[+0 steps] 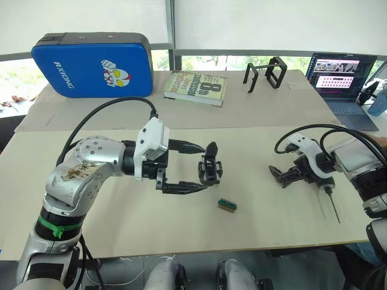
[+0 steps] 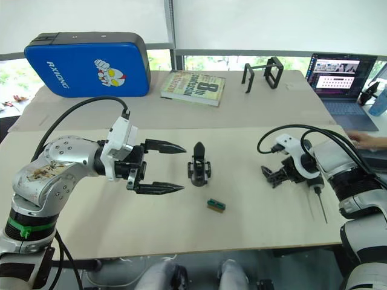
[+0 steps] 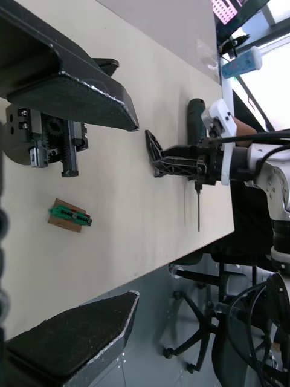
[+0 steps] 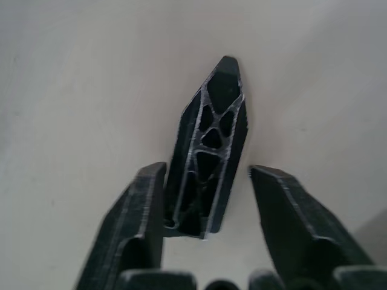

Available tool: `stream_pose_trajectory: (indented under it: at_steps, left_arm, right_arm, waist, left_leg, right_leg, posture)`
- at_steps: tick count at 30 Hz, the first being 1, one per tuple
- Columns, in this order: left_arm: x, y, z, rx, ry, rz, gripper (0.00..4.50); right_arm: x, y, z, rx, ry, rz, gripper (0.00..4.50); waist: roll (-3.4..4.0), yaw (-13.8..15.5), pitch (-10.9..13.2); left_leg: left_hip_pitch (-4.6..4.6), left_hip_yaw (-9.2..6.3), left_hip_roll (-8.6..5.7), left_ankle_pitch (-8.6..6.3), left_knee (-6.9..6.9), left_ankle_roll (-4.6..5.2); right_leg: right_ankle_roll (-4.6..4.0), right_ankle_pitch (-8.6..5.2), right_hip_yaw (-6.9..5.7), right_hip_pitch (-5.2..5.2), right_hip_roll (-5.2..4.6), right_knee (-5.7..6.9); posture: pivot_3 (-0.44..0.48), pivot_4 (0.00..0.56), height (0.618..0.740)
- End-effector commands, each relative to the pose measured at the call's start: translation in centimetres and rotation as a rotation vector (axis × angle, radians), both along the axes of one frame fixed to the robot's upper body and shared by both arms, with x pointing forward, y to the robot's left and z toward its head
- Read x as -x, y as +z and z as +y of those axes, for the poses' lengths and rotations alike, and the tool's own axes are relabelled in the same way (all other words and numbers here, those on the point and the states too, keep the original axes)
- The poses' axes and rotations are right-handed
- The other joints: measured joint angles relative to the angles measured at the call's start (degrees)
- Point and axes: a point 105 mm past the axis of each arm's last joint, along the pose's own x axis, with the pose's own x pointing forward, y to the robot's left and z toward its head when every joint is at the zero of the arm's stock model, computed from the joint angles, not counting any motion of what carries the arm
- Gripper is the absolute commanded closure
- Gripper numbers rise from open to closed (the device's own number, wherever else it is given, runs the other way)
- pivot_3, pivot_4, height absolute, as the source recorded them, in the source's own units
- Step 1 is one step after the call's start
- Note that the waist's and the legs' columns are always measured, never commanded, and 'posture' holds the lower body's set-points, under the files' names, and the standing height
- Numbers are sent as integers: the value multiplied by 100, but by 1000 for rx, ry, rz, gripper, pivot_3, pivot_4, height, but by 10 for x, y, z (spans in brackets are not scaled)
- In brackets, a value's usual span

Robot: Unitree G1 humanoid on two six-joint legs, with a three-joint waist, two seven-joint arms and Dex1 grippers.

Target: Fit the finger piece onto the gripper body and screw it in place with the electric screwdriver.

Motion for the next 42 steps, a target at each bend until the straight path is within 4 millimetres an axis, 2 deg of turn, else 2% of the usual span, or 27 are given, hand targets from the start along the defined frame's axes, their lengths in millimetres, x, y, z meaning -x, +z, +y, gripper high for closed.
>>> stream_pose_trajectory:
  at_steps: [1, 3, 5, 8, 10, 13, 16, 21, 24, 27, 28, 30, 37, 40, 42]
  left_arm:
    - [-2, 7, 0, 2, -8, -42, 0]
    - [-7, 6, 0, 16, 18, -22, 0]
    - [-17, 5, 2, 53, 77, 10, 0]
    - [-33, 12, 1, 165, 187, 67, 0]
    - [-43, 18, -1, 244, 261, 103, 0]
    - [-61, 33, -12, 430, 362, 254, 0]
    - [-70, 45, -23, 547, 404, 330, 0]
    - [-81, 50, -37, 588, 444, 355, 0]
    - [-85, 55, -43, 623, 449, 380, 0]
    - [-83, 59, -48, 642, 435, 386, 849]
    - [-83, 60, -49, 649, 429, 396, 1233]
    - [-83, 61, -50, 661, 427, 416, 2296]
    - [-81, 60, -54, 669, 420, 438, 2304]
    - [-81, 57, -54, 661, 425, 446, 3160]
    - [-82, 54, -55, 646, 429, 452, 4145]
  right_arm:
    - [2, 7, -4, 9, 16, -19, 3274]
    - [1, 11, -4, -5, 24, -48, 3274]
    - [-1, 26, -1, -13, 81, -134, 3274]
    - [-3, 54, 10, 13, 253, -353, 3274]
    - [-4, 74, 21, -2, 298, -506, 3274]
    - [-6, 109, 49, -73, 274, -792, 3274]
    - [2, 134, 86, -228, 257, -962, 3274]
    - [17, 146, 127, -341, 275, -1063, 3274]
    - [22, 150, 140, -355, 290, -1104, 3274]
    - [27, 149, 148, -352, 326, -1119, 3274]
    - [29, 148, 150, -345, 338, -1123, 3274]
    - [31, 146, 153, -333, 353, -1133, 3274]
    - [32, 145, 158, -323, 376, -1164, 3274]
    - [33, 146, 159, -324, 380, -1179, 3274]
    - [33, 151, 160, -321, 375, -1217, 3274]
  waist:
    - [0, -2, 0]
    - [0, 2, 0]
    - [0, 16, 0]
    - [3, 25, 1]
    - [3, 31, 1]
    - [1, 53, 1]
    - [1, 54, 1]
    - [1, 77, 1]
    - [1, 90, 1]
    - [1, 77, 1]
    - [1, 68, 1]
    - [1, 58, 1]
    - [1, 57, 1]
    - [1, 58, 1]
    - [1, 57, 1]
  left_leg:
    - [1, 0, 0, 0, 0, -1]
    - [1, -1, 0, 0, 0, -1]
    - [1, -1, -1, 0, 0, -1]
    - [0, -1, -4, 0, 0, -1]
    - [1, -2, -3, 1, -1, -1]
    - [4, -8, 0, 2, 1, -3]
    - [8, -13, 4, 6, 1, -10]
    - [6, -12, -5, 8, -2, -12]
    - [5, -13, -18, 11, 0, -6]
    - [5, -14, -31, 13, -1, -3]
    - [5, -14, -31, 13, -2, -3]
    - [7, -14, -30, 13, -8, -3]
    - [7, -13, -30, 14, -8, -4]
    - [7, -13, -31, 14, -8, -4]
    - [7, -13, -31, 14, -8, -4]
  right_leg:
    - [0, 0, 0, 1, 0, 0]
    - [0, 0, 0, 1, 0, 1]
    - [0, 0, 0, 1, -1, 0]
    - [2, -1, 1, 1, -4, 0]
    - [3, -1, 1, 1, -4, 3]
    - [2, -1, 2, 7, -4, 8]
    - [2, 0, 1, 10, -1, 12]
    - [1, -1, 1, 5, 5, 53]
    - [2, -1, 2, 9, -1, 52]
    - [5, -2, 6, 8, -10, 53]
    - [5, -2, 6, 8, -9, 53]
    - [5, -4, 6, 6, -7, 53]
    - [4, -4, 6, 4, -5, 56]
    - [5, -4, 7, 5, -6, 55]
    - [5, -4, 6, 5, -6, 54]
  posture:
    - [0, 150, 740]
    - [0, 150, 740]
    - [0, 150, 740]
    - [0, 150, 740]
    - [0, 150, 740]
    - [0, 150, 740]
    - [0, 150, 740]
    - [0, 150, 740]
    - [0, 150, 740]
    - [0, 150, 740]
    - [0, 150, 740]
    - [0, 150, 740]
    - [0, 150, 740]
    - [0, 150, 740]
    - [0, 150, 740]
